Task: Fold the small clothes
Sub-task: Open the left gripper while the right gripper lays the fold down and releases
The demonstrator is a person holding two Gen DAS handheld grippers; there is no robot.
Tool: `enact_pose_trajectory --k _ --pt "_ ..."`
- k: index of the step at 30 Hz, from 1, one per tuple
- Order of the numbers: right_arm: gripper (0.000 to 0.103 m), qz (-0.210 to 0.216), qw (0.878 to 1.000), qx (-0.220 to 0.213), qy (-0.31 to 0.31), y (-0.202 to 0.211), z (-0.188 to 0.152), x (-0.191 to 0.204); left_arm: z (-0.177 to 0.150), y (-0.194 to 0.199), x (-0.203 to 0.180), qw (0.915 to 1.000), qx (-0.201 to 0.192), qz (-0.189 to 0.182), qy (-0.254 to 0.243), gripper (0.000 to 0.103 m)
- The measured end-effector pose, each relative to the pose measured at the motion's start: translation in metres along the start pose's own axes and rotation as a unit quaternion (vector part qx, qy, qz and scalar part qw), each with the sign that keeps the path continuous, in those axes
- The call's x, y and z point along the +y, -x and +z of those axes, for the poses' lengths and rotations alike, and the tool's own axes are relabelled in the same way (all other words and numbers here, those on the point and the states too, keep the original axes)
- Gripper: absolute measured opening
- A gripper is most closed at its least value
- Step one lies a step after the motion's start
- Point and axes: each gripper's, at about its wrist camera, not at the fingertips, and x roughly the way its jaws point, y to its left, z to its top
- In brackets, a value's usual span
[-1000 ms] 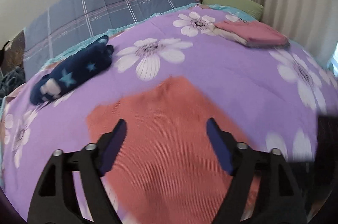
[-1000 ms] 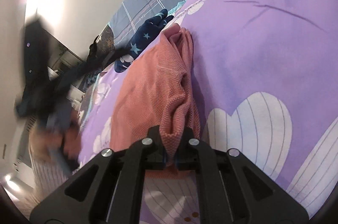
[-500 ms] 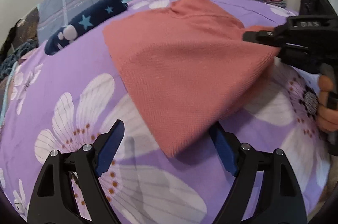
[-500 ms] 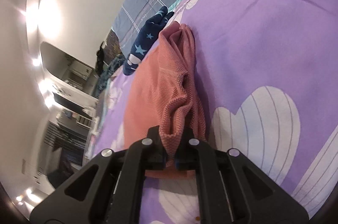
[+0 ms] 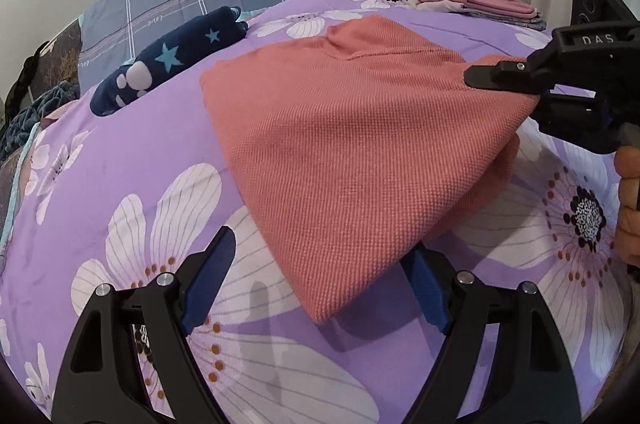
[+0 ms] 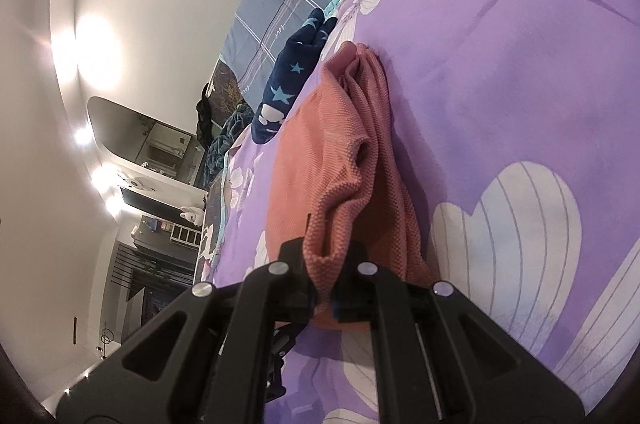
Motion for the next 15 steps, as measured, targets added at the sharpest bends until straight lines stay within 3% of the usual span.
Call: enact_pose_trajectory --k 6,11,15 --pt "0.005 0.003 1.0 0.005 0.001 0.001 0.0 0.001 0.0 0.0 0.007 0.9997 0.003 0.02 0.013 0.082" --pt "0.005 -0.002 1.0 0.009 0.004 0.001 0.001 0.0 -0.004 0.01 0.022 0.9992 0.001 0.004 0.04 0.082" --pt "0.006 -0.007 1.0 0.012 0.013 0.001 0.001 0.002 -0.002 0.008 0.03 0.9983 -0.003 0.032 0.049 0.085"
